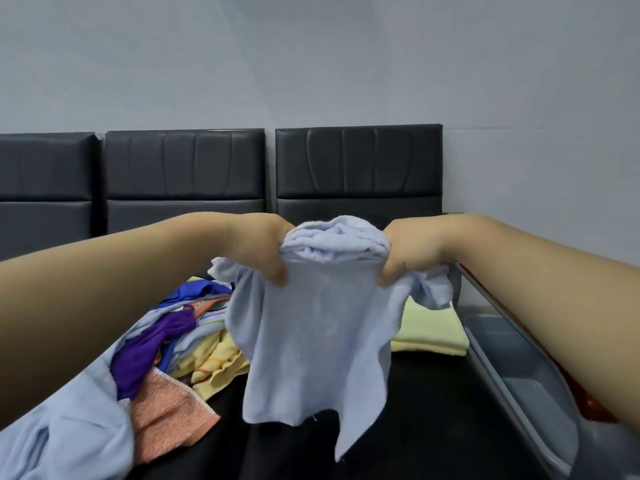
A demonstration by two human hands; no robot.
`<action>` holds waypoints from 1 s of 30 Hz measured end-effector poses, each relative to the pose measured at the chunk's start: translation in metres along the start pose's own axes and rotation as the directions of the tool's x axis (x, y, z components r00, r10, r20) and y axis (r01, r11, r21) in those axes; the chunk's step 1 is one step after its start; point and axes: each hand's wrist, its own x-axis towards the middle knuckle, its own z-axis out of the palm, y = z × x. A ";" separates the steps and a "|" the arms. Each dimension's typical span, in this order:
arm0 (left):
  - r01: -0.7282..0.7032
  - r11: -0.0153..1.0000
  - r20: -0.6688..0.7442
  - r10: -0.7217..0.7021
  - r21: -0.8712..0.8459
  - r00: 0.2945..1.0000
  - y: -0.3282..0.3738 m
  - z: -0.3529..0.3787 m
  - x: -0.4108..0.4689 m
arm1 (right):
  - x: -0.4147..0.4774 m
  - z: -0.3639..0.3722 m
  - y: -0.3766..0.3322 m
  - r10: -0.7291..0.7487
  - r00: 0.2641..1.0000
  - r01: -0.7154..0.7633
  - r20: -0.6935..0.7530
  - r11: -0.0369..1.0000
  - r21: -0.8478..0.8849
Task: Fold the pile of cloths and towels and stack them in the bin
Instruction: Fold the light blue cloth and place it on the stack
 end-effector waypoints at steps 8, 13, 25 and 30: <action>0.112 0.954 -0.150 -0.072 0.276 0.986 -0.035 0.028 0.043 | 0.052 0.026 0.003 0.058 0.987 -0.084 -0.147 0.981 -0.175; 0.189 0.928 -0.411 -0.044 0.320 0.911 -0.062 0.024 0.064 | 0.079 0.018 -0.001 0.011 0.894 -0.165 -0.447 0.937 -0.307; 0.128 0.974 0.136 -0.155 0.189 0.978 -0.043 0.111 0.038 | 0.039 0.098 0.026 0.029 0.999 -0.033 -0.027 0.991 -0.133; 0.107 0.994 0.367 -0.097 -0.006 0.925 -0.036 0.186 0.023 | 0.048 0.196 0.066 0.074 0.990 -0.072 0.123 0.997 -0.020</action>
